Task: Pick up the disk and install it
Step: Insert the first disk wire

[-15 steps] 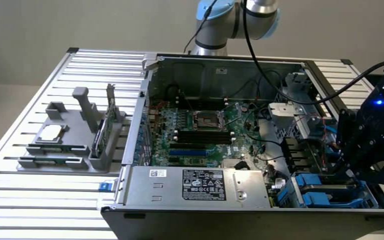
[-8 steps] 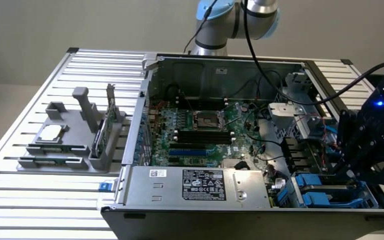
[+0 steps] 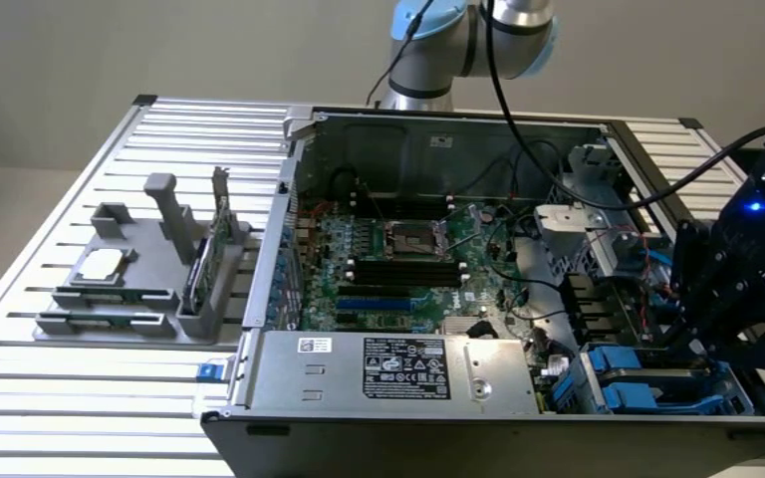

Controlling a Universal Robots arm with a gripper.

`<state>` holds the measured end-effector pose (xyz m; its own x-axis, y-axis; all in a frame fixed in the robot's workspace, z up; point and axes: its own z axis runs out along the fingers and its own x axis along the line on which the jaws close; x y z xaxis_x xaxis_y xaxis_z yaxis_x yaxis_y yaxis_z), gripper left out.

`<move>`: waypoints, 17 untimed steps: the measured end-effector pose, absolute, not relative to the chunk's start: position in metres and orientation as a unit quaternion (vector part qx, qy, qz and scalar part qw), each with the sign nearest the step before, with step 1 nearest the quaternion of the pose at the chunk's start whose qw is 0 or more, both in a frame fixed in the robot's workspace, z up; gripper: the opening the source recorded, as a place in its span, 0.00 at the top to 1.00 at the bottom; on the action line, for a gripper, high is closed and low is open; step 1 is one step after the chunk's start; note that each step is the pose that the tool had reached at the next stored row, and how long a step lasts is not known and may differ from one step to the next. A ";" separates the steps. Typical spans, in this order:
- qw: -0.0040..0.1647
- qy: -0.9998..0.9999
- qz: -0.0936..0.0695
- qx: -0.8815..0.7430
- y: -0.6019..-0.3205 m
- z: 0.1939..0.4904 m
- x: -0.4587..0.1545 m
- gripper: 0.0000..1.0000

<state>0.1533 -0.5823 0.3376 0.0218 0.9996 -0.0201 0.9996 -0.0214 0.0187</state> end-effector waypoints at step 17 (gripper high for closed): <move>0.013 0.699 -0.002 0.715 -0.582 0.335 0.155 0.84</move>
